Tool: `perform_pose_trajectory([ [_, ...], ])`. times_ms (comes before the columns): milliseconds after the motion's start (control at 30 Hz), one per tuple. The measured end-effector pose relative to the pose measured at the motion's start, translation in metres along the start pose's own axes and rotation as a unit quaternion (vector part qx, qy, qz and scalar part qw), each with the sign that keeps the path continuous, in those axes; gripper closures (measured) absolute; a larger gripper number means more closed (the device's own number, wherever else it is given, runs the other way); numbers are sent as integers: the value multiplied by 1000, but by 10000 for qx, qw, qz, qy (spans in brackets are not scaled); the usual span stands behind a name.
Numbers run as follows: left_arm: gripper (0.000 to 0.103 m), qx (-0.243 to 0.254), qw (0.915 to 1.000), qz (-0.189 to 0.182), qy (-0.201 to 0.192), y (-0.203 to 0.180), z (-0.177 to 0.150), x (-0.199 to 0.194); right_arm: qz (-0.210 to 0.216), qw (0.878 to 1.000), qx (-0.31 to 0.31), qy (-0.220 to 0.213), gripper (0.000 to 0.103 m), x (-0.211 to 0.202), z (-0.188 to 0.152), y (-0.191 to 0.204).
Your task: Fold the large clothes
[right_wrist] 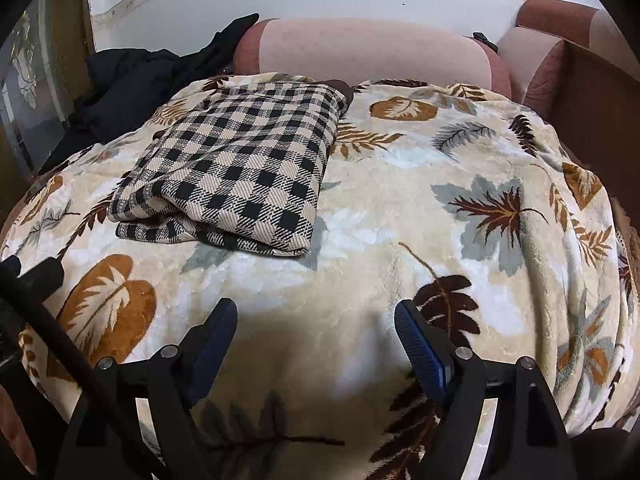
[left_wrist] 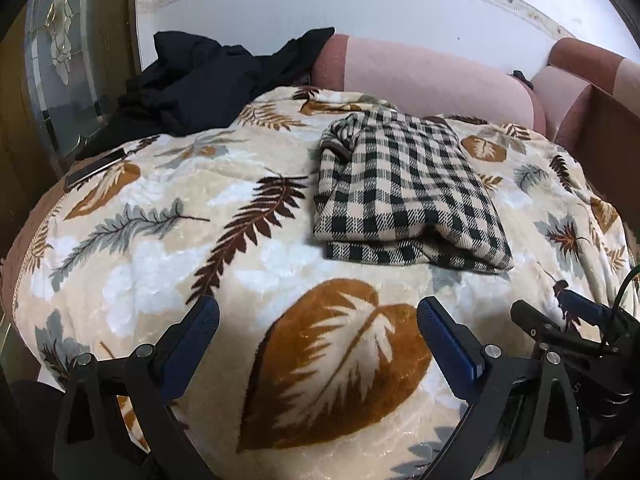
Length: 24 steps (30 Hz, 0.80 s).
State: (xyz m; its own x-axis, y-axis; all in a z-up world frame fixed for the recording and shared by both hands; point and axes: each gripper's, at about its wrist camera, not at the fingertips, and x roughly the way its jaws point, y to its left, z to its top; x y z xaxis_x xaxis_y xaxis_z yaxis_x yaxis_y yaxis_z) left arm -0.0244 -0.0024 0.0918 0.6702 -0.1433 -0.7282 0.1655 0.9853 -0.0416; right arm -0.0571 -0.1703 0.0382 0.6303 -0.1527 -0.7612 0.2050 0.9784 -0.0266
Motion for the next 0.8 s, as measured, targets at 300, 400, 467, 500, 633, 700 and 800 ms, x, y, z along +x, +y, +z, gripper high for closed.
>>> perform_pose_trajectory([
  [300, 4, 154, 9998, -25, 147, -4, -5, 6, -12, 10000, 42, 38, 18, 2, 0, -3],
  [400, 4, 159, 9997, -26, 173, -4, -6, 7, -18, 10000, 39, 31, 18, 2, 0, -3],
  [467, 4, 153, 9997, -29, 189, -4, -6, 7, -19, 10000, 40, 30, 17, 2, 0, -3],
  [500, 4, 145, 9997, -28, 206, -4, -6, 8, -18, 10000, 45, 30, 18, 2, 0, -4],
  [633, 4, 125, 9995, -22, 283, -3, -7, 12, -19, 10000, 42, 29, 17, 3, 0, -5],
  [700, 4, 115, 9994, -25, 318, -4, -8, 13, -25, 10000, 47, 24, 17, 3, 0, -6],
  [800, 4, 114, 9993, -32, 341, -4, -8, 14, -43, 10000, 69, -10, 17, 2, -1, -7],
])
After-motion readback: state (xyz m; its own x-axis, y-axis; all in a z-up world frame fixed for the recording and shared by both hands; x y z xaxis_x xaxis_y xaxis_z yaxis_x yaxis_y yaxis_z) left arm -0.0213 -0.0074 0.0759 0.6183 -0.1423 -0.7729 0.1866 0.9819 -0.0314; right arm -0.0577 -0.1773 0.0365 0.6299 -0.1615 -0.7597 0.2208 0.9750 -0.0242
